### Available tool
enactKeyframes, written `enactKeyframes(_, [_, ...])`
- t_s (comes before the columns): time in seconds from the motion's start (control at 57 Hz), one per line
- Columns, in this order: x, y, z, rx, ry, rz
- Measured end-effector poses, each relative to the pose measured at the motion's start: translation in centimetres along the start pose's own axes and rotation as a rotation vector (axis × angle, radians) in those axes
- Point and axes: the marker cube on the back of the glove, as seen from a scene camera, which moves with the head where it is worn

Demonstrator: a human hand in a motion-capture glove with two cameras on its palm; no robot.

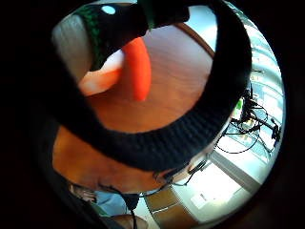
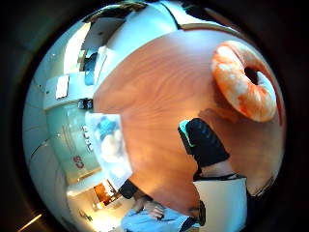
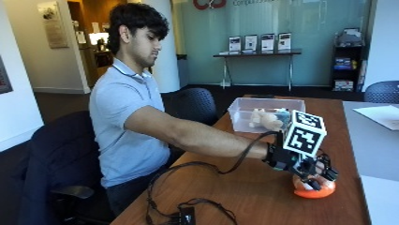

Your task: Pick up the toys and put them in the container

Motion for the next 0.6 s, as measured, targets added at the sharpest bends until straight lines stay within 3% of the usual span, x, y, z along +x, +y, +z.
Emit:
enactKeyframes(0.193, [1.9,-3.3,2.8,-0.006,-0.028,-0.015])
enactKeyframes(0.281, [2.0,-3.5,2.9,0.086,-0.036,-0.040])
enactKeyframes(0.596, [-3.8,2.1,-2.4,0.249,-0.203,-0.299])
